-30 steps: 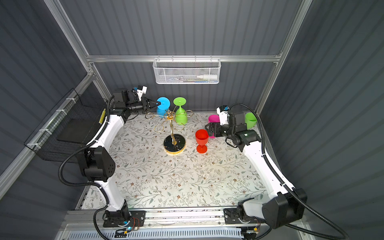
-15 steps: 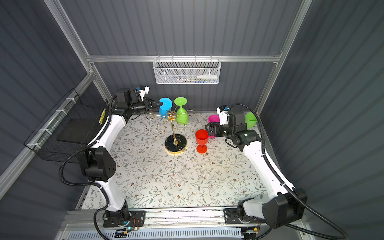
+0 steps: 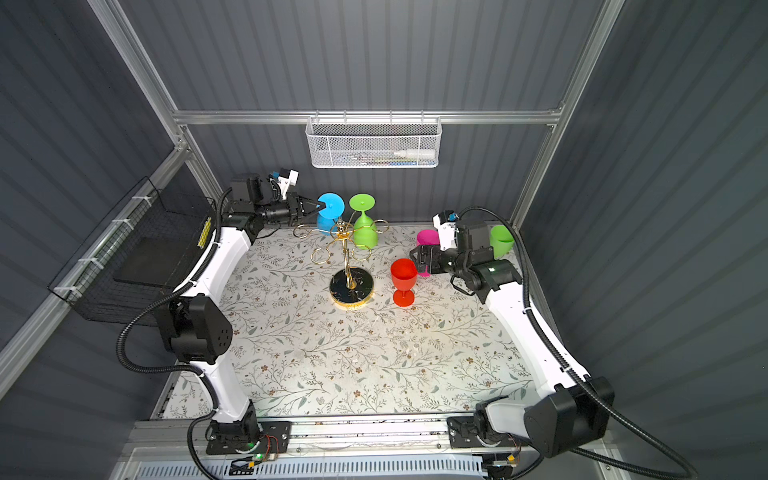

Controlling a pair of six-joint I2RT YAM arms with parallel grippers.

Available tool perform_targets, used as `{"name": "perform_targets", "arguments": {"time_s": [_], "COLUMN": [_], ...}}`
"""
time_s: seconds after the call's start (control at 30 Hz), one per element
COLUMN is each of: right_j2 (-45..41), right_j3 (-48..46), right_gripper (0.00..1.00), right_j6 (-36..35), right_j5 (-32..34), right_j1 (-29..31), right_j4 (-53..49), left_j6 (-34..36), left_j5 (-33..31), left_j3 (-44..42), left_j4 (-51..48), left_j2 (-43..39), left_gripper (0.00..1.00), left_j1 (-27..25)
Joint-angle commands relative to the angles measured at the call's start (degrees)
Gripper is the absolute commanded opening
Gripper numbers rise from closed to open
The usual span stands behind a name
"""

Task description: Take the wine glass off the wine glass rack

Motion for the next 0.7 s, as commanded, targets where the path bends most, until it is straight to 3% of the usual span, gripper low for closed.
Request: {"name": "perform_targets", "arguments": {"time_s": [0.0, 0.4, 0.67], "right_j2": [-0.4, -1.4, -1.6], "right_j3": [-0.5, -1.6, -1.6], "right_gripper": [0.88, 0.88, 0.88], "right_j6": [-0.6, -0.3, -0.7], "right_j5": [0.1, 0.4, 0.7], "right_j1": [-0.2, -0.2, -0.2], "right_j4": [-0.3, -0.5, -0.6], "left_j6": [-1.2, -1.8, -0.7], "left_j5": [0.3, -3.6, -2.3], "left_j3": [2.6, 1.3, 2.6], "left_j4": [3.0, 5.5, 2.0], "left_j2": [1.5, 0.2, 0.6], "left_gripper": [0.0, 0.0, 0.0], "left_j1": [-0.3, -0.1, -0.1]}}
